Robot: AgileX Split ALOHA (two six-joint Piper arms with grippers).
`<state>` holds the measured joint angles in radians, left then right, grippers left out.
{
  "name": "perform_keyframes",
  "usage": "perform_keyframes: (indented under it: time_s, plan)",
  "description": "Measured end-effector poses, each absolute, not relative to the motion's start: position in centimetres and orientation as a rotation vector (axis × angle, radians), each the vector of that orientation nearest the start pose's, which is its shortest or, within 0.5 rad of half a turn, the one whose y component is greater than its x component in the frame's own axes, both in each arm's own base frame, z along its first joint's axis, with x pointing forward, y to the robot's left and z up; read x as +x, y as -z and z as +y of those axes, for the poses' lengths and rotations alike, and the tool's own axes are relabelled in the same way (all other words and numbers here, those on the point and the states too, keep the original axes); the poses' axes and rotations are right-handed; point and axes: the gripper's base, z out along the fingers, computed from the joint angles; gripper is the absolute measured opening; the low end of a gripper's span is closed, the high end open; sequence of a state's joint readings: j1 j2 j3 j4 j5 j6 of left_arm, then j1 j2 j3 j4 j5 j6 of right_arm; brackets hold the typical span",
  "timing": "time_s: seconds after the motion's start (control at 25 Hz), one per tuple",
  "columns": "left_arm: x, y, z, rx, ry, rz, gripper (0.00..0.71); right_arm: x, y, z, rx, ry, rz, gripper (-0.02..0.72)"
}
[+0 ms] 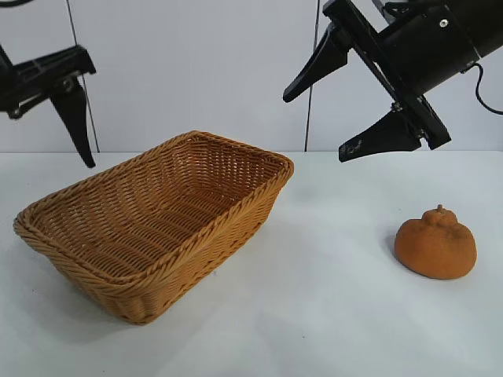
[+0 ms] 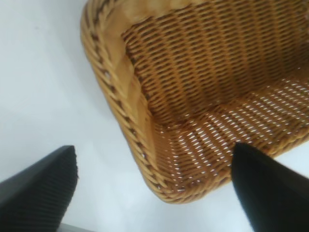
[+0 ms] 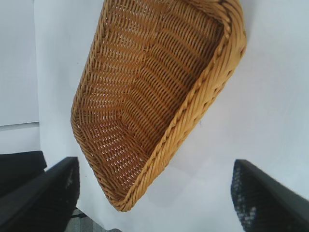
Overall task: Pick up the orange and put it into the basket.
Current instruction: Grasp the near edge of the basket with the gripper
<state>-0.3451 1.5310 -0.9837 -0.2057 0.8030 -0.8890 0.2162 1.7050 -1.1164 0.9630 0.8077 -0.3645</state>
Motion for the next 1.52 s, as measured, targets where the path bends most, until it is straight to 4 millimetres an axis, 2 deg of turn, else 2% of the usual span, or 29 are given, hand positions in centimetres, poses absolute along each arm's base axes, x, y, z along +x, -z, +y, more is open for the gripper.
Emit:
perform_keyframes:
  time_s: [0.2,0.68,1.04,1.2,1.32,1.44,1.52]
  plan:
    - [26.0,-20.9,-11.0,-1.042,0.511,2.771,0.615,32.4,-23.3,12.6,0.029,-1.047,2.655,0.587]
    - [26.8,-20.7,-11.1,-1.045,0.557,2.687,0.615,32.4,-23.3,12.6,0.028,-1.046,2.656,0.587]
    - [29.0,-15.3,-11.6,-1.128,0.479,2.699,0.615,32.4,-23.3,12.6,0.027,-1.046,2.656,0.587]
    - [29.2,-14.0,-11.6,-1.141,0.453,2.716,0.608,32.4,-23.3,12.6,0.025,-1.045,2.657,0.587]
    - [29.2,-14.0,-11.6,-1.145,0.453,2.714,0.526,32.4,-23.3,12.6,0.024,-1.044,2.658,0.587]
    - [29.2,-14.0,-11.6,-1.164,0.455,2.708,0.402,32.4,-23.3,12.6,0.025,-1.043,2.657,0.587]
    - [29.2,-14.0,-11.6,-1.173,0.456,2.705,0.293,32.4,-23.3,12.6,0.025,-1.043,2.657,0.587]
